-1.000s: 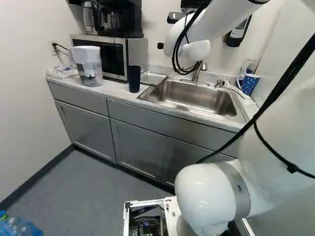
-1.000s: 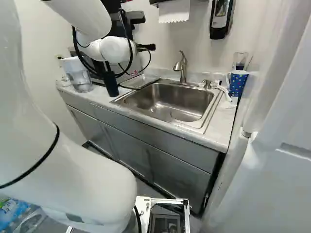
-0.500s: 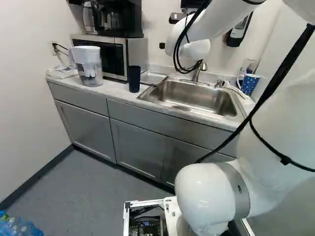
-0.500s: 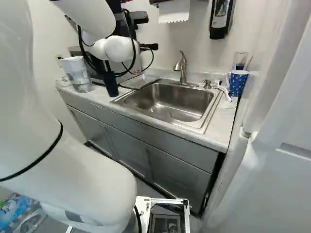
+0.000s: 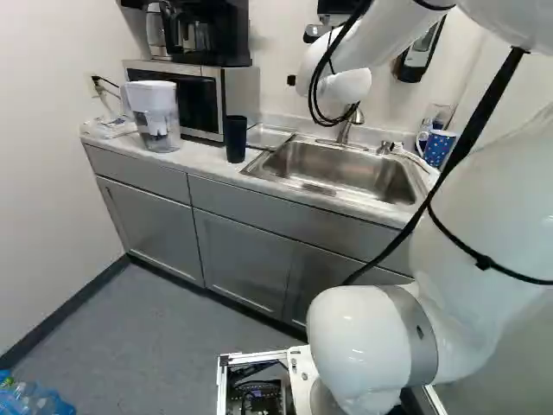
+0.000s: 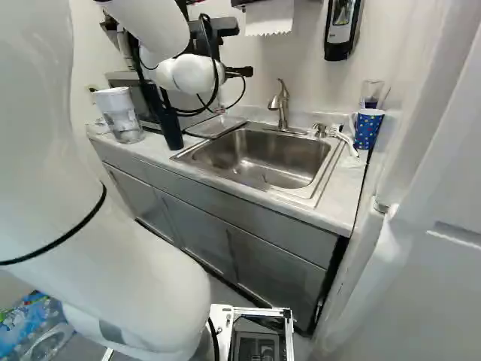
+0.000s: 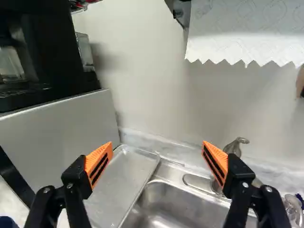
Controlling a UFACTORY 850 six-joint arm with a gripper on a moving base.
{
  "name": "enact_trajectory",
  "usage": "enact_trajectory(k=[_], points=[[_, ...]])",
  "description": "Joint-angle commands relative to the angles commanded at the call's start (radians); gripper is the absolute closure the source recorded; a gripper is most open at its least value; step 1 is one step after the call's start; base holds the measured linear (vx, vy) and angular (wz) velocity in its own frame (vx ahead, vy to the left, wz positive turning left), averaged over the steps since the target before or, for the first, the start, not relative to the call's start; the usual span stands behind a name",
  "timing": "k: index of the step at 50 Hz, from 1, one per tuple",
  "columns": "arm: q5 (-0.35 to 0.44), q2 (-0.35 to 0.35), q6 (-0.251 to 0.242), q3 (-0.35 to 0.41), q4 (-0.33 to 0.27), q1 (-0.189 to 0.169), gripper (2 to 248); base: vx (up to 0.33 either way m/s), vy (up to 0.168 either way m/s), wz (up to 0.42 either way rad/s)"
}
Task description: Rinse the cup and place it in the tray
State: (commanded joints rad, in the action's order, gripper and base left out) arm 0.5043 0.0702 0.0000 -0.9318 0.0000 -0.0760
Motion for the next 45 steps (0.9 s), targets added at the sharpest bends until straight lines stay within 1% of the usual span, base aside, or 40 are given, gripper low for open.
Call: enact_trajectory(k=[11, 45], points=[[-0.006, -0.022, 0.000, -0.021, 0.000, -0.020, 3, 0.000, 0.000, 0.000], [-0.080, -0.094, 0.000, -0.093, 0.000, -0.078, 3, 0.000, 0.000, 0.000]])
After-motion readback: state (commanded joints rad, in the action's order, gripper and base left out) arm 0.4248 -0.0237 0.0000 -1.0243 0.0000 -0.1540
